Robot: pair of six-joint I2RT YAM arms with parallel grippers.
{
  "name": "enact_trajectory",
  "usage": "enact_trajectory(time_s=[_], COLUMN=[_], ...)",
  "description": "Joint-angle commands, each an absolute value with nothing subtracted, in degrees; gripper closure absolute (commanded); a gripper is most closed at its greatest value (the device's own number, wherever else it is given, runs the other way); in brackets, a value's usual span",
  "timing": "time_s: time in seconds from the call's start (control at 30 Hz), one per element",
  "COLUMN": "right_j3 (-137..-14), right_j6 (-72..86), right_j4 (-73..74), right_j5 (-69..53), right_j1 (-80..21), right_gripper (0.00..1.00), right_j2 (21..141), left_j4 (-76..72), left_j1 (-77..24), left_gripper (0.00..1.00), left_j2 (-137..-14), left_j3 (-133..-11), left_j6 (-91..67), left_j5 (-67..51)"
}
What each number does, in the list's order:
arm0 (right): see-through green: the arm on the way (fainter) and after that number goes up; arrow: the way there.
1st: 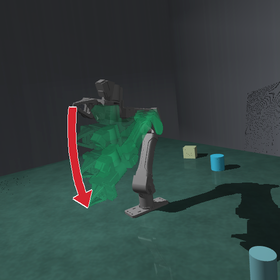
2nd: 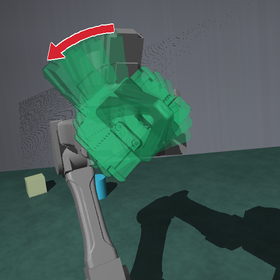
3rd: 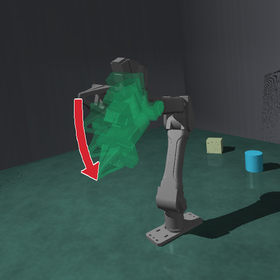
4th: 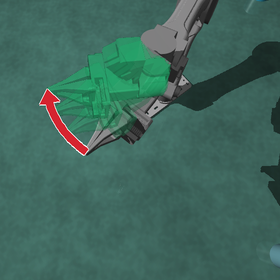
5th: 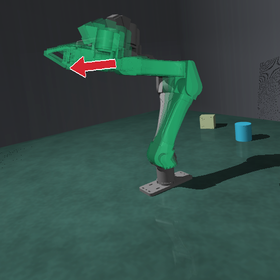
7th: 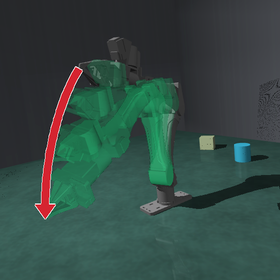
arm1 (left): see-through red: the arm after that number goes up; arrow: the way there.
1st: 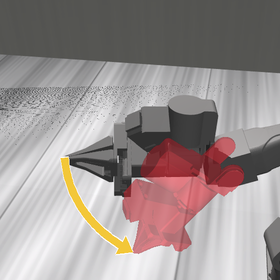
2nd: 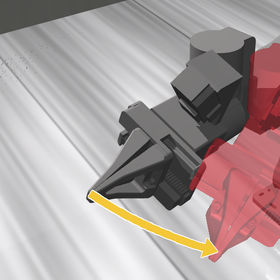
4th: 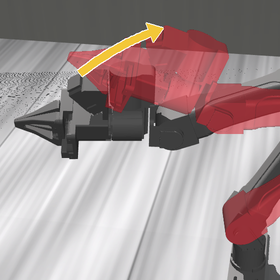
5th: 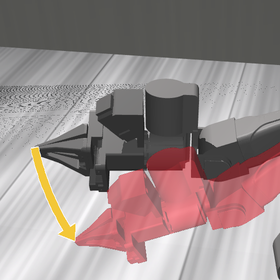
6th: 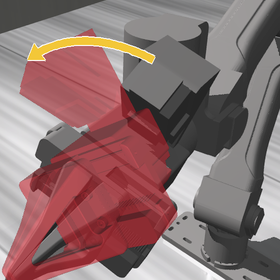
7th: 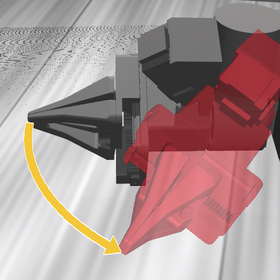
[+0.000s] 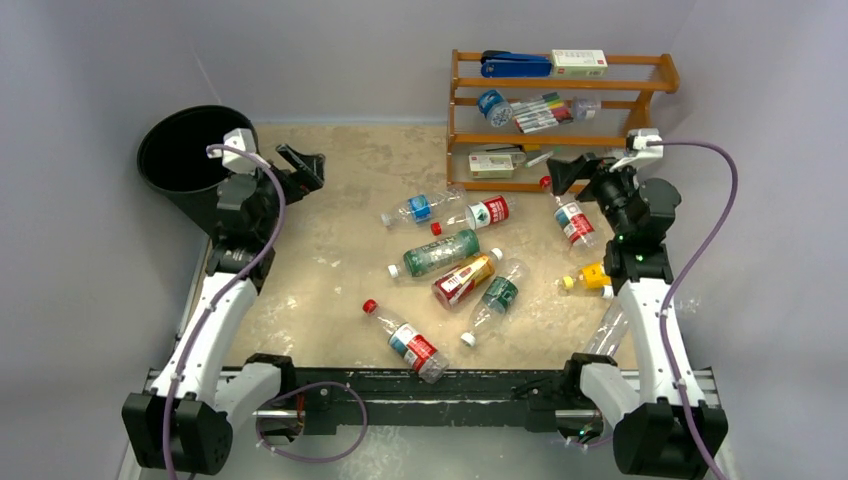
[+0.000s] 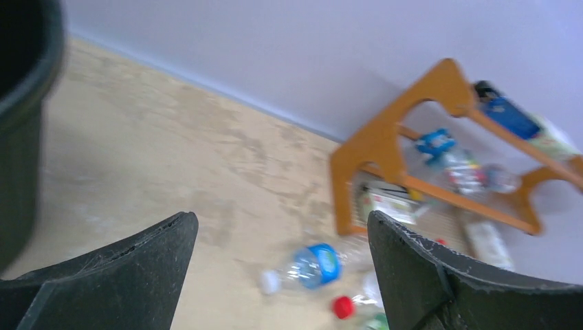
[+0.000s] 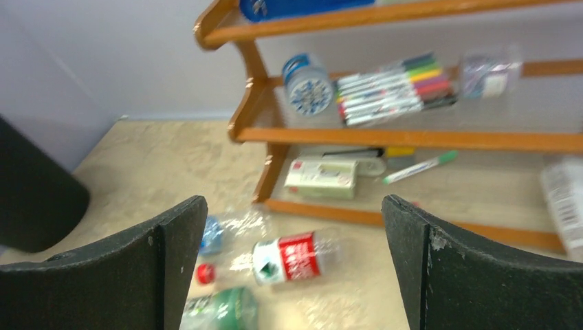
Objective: Put the plastic bottles in the bin
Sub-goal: Pick up the plastic bottle at the center of the board.
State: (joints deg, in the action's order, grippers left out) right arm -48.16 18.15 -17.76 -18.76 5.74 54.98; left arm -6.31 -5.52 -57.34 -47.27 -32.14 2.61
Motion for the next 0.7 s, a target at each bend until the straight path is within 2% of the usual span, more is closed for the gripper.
enact_trajectory(time_s=[0.0,0.1,0.2,0.3,0.37,0.5,0.67], right_j3=[-49.58,-50.46,-45.88,-41.46,-40.01,-38.62,-39.03], right_j6=[25.5,27.03,29.87,39.91,40.8,39.73,36.27], right_j4=[-9.3,-4.14,-11.33,-14.6,-16.68,-17.07,-13.39], right_j5=[-26.17,-27.36,-37.21,-38.72,-42.62,-41.0,-39.89], right_j1=[5.63,5.62,5.72,5.71,5.71,5.71,5.65], right_gripper=[0.0,0.0,0.0,0.0,0.0,0.0,0.0], right_j2=[52.23,52.84,52.57,54.05,56.86,58.59,58.77], left_j4=[1.88,11.37,10.42,5.04,10.42,21.27,19.46], left_j1=[-5.8,-5.69,-5.19,-5.52,-6.01,-7.96,-14.78], left_gripper=[0.06,0.06,0.06,0.06,0.06,0.06,0.06], left_j2=[-55.25,-53.9,-51.15,-49.02,-49.48,-49.48,-46.31], left_j3=[-52.92,-54.5,-50.28,-45.31,-45.85,-47.16,-40.87], left_j6=[-44.67,-50.69,-56.02,-59.58,-58.57,-56.85,-63.6], left_j5=[-10.1,-7.95,-9.83,-14.37,-14.07,-12.23,-8.17])
